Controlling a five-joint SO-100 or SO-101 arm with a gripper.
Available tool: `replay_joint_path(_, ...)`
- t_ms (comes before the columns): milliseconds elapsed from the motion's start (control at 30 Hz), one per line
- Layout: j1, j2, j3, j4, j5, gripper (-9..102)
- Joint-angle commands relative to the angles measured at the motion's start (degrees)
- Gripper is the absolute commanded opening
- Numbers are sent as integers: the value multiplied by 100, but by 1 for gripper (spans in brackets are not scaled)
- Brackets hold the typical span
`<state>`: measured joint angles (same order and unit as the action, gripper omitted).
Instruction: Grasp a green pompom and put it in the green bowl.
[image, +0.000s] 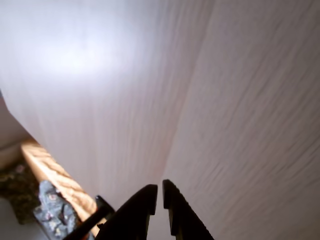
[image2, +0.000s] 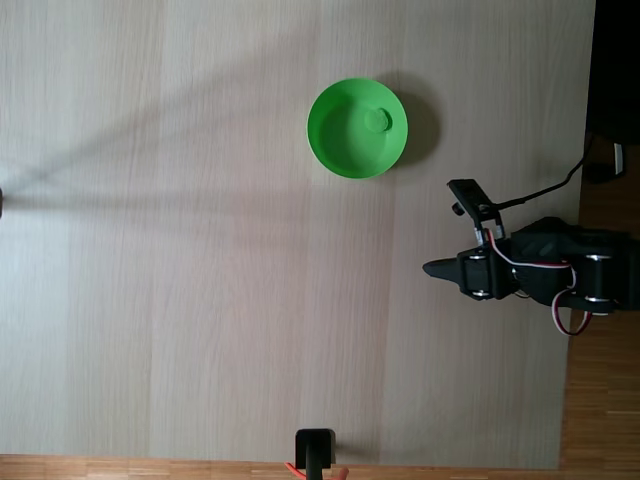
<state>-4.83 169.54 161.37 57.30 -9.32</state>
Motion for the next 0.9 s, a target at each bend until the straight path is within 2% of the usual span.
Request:
replay_joint_path(0, -53, 431, 202, 0, 79, 0)
replay_joint_path(333, -35, 1441, 1055, 35, 62, 0)
replay_joint_path(633, 26, 2188, 1151, 712, 44, 0)
replay_joint_path(867, -18, 2250, 1160, 738, 44, 0)
